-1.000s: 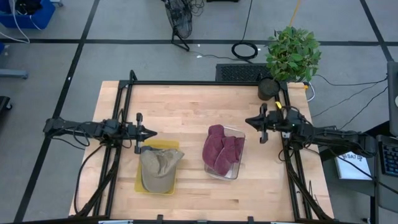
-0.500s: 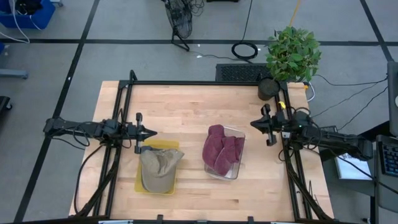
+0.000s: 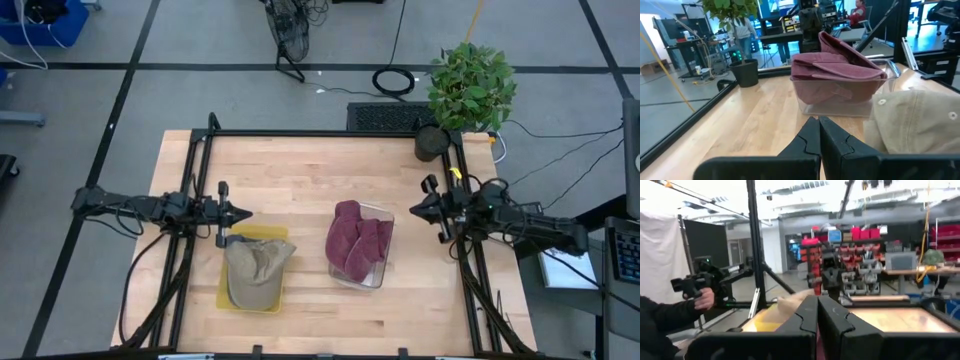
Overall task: Pick & Place hat
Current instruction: Return to Home Position
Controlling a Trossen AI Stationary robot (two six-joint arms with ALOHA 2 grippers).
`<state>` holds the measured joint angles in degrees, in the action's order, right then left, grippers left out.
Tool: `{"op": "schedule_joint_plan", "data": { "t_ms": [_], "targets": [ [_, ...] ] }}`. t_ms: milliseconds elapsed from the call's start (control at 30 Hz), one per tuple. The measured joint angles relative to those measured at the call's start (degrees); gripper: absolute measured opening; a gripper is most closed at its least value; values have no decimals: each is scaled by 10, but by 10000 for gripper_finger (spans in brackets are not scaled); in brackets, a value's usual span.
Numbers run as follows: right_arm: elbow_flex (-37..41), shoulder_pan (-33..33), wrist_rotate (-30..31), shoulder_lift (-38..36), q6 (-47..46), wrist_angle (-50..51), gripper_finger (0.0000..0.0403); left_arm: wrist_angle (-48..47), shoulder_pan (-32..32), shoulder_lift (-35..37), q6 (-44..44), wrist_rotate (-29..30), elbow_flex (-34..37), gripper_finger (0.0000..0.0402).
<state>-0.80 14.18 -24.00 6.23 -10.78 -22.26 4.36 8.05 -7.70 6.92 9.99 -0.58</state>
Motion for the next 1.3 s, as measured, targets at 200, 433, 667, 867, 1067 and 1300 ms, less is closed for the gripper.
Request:
{"op": "schedule_joint_plan", "data": {
  "t_ms": [200, 433, 667, 867, 1067, 1300],
  "targets": [
    [-14, -15, 39, -47, 47, 108, 0, 1, 19, 0, 15, 32, 0, 0],
    [-5, -15, 138, -60, 92, 193, 0, 21, 21, 0, 43, 36, 0, 0],
    [0, -16, 91, -59, 91, 188, 0, 12, 22, 0, 28, 22, 0, 0],
    [0, -16, 87, -59, 84, 188, 0, 8, 26, 0, 46, 11, 0, 0],
    [0, -16, 71, -59, 86, 175, 0, 18, 13, 0, 74, -10, -1, 1],
    [0, -16, 72, -58, 111, 163, 0, 14, -3, 0, 44, -61, -1, 3]
  ]
}}
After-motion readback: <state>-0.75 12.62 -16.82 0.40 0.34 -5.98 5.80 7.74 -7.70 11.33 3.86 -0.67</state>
